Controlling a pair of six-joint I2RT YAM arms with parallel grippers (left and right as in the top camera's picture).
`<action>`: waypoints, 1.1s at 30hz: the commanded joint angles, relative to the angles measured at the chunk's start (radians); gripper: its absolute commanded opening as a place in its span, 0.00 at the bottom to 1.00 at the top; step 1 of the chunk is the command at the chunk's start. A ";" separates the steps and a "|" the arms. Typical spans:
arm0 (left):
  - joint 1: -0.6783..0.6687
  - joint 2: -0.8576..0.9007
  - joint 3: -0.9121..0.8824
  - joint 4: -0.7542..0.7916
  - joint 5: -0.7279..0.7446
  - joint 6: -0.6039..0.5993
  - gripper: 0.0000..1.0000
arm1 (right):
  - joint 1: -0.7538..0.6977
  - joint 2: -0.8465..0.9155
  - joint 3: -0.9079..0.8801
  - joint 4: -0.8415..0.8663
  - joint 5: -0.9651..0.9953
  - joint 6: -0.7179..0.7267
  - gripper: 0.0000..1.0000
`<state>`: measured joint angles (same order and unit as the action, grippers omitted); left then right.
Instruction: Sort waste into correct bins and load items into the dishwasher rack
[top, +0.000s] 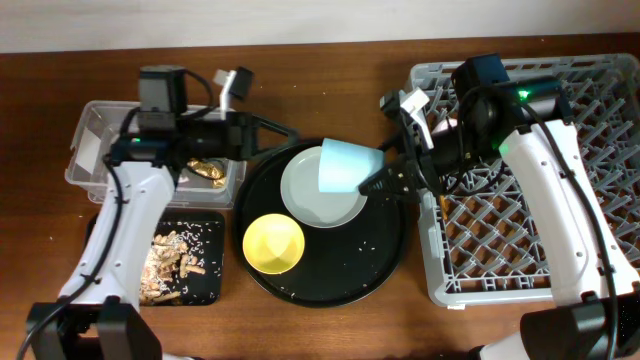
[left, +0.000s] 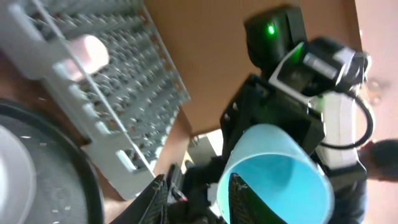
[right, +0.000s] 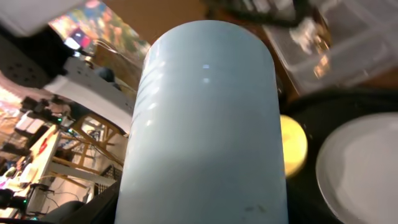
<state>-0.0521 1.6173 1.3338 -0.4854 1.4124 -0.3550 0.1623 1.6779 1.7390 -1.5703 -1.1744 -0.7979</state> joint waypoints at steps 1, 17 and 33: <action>0.048 -0.025 0.010 -0.003 -0.004 0.020 0.32 | -0.021 -0.017 0.013 0.001 0.151 0.133 0.58; 0.055 -0.024 0.010 -0.297 -0.455 0.066 0.32 | -0.201 -0.017 0.011 -0.003 1.114 0.787 0.55; -0.024 -0.024 0.010 -0.369 -0.628 0.088 0.32 | -0.201 -0.016 -0.202 0.108 1.202 0.859 0.55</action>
<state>-0.0612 1.6173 1.3346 -0.8555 0.8192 -0.2874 -0.0360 1.6779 1.5452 -1.4605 0.0048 0.0490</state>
